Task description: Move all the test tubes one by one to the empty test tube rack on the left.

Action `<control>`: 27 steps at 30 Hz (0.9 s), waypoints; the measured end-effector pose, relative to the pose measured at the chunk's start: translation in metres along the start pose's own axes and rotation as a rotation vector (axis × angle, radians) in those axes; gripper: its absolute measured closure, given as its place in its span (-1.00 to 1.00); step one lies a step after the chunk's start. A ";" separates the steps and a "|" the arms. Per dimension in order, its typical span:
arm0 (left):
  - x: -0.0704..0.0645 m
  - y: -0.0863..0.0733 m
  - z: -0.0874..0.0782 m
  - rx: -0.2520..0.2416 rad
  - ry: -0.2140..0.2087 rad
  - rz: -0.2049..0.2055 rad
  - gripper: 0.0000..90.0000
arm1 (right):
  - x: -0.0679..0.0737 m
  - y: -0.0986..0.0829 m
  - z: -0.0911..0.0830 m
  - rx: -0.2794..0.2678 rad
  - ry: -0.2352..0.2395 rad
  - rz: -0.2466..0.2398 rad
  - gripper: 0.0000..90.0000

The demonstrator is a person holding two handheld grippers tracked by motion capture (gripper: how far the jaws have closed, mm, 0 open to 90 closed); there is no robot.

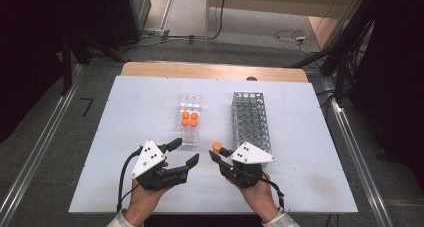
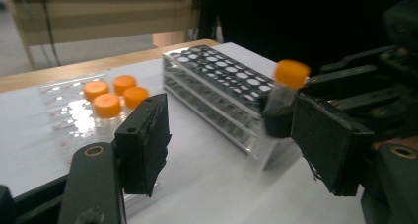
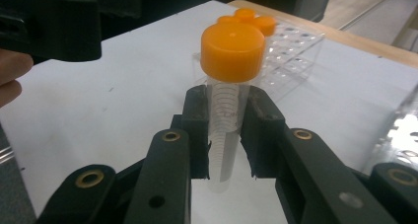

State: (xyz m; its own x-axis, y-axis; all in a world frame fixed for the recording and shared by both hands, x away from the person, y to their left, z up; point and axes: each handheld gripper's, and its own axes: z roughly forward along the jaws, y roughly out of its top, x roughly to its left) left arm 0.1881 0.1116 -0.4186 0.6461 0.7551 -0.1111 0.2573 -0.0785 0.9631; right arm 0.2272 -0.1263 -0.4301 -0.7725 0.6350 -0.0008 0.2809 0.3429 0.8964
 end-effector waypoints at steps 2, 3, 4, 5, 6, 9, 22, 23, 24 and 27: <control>-0.004 0.001 0.002 0.000 -0.028 0.007 -0.23 | 0.006 -0.001 0.005 0.013 0.015 -0.013 0.59; -0.006 0.001 0.002 0.002 -0.040 0.014 -0.16 | 0.008 -0.002 0.007 0.019 0.022 -0.024 0.59; -0.007 0.001 0.003 0.005 -0.052 0.021 -0.09 | 0.011 -0.003 0.009 0.026 0.029 -0.028 0.59; -0.008 0.001 0.004 0.011 -0.060 0.026 -0.02 | 0.014 -0.003 0.011 0.031 0.036 -0.039 0.59; -0.009 0.000 0.005 0.013 -0.067 0.031 0.03 | 0.017 -0.004 0.013 0.035 0.044 -0.042 0.59; -0.011 -0.002 0.009 0.026 -0.074 0.050 0.17 | 0.023 -0.004 0.016 0.040 0.062 -0.053 0.59; -0.012 -0.006 0.015 0.056 -0.069 0.073 0.48 | 0.030 -0.005 0.017 0.041 0.084 -0.058 0.59; -0.012 -0.007 0.015 0.058 -0.069 0.072 0.48 | 0.030 -0.005 0.016 0.039 0.084 -0.059 0.59; -0.011 -0.008 0.016 0.066 -0.070 0.076 0.48 | 0.030 -0.004 0.016 0.038 0.084 -0.059 0.59; -0.012 -0.009 0.017 0.065 -0.071 0.074 0.52 | 0.030 -0.004 0.016 0.037 0.084 -0.056 0.59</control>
State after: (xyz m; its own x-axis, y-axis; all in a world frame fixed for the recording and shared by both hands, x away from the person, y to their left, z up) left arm 0.1901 0.0922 -0.4300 0.7135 0.6981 -0.0593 0.2513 -0.1760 0.9518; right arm 0.2118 -0.0977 -0.4407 -0.8324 0.5541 -0.0121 0.2552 0.4027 0.8791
